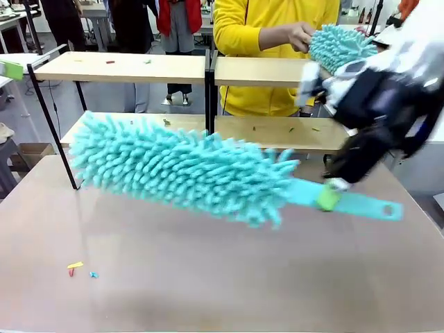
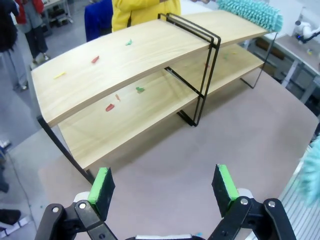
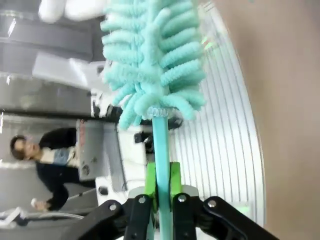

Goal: Clean the shelves.
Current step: Clean a randomly selected level of the Shelf with the Duster.

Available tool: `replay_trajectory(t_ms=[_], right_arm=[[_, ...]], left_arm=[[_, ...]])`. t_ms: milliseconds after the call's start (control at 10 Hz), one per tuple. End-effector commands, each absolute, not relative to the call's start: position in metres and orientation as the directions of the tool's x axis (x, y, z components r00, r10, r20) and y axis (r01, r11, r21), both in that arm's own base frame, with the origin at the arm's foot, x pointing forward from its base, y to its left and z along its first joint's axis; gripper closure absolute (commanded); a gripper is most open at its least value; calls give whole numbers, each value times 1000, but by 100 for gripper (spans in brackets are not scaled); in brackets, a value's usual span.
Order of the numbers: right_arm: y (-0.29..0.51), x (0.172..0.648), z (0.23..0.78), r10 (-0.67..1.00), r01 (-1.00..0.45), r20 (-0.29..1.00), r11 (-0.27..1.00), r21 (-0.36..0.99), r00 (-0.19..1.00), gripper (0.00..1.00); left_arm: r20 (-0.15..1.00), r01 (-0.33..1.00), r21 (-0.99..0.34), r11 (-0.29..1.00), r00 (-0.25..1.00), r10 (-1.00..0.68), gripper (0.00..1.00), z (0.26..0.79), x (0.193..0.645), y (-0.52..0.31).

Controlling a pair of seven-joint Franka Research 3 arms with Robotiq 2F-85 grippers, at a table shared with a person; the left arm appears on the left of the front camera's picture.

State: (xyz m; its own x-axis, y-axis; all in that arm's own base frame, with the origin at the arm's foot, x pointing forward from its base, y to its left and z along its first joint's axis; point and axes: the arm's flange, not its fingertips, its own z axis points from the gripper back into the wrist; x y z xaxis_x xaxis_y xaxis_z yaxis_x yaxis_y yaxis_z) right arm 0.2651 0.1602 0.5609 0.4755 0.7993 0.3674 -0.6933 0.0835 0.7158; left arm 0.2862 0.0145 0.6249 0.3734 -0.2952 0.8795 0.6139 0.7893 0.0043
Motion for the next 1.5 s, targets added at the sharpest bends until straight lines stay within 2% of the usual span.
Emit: replay_trajectory(t_ms=[0, 200, 300, 1200, 1300, 1400], right_arm=[[125, 242, 599, 748, -746, 488, 15, 666, 451, 88], [116, 220, 629, 637, -811, 596, 79, 580, 488, 88], [120, 231, 610, 754, -750, 470, 44, 660, 459, 88], [126, 231, 606, 748, -737, 458, 61, 673, 481, 88], [108, 240, 619, 716, -761, 508, 49, 647, 478, 88], [71, 247, 642, 632, -809, 616, 30, 586, 470, 88]], left_arm=[[881, 613, 0, 790, 374, -290, 0, 624, 286, 14], [881, 613, 0, 790, 374, -290, 0, 624, 286, 14], [881, 613, 0, 790, 374, -290, 0, 624, 286, 14], [881, 613, 0, 790, 374, -290, 0, 624, 286, 14], [881, 613, 0, 790, 374, -290, 0, 624, 286, 14], [881, 613, 0, 790, 374, -290, 0, 624, 286, 14]])
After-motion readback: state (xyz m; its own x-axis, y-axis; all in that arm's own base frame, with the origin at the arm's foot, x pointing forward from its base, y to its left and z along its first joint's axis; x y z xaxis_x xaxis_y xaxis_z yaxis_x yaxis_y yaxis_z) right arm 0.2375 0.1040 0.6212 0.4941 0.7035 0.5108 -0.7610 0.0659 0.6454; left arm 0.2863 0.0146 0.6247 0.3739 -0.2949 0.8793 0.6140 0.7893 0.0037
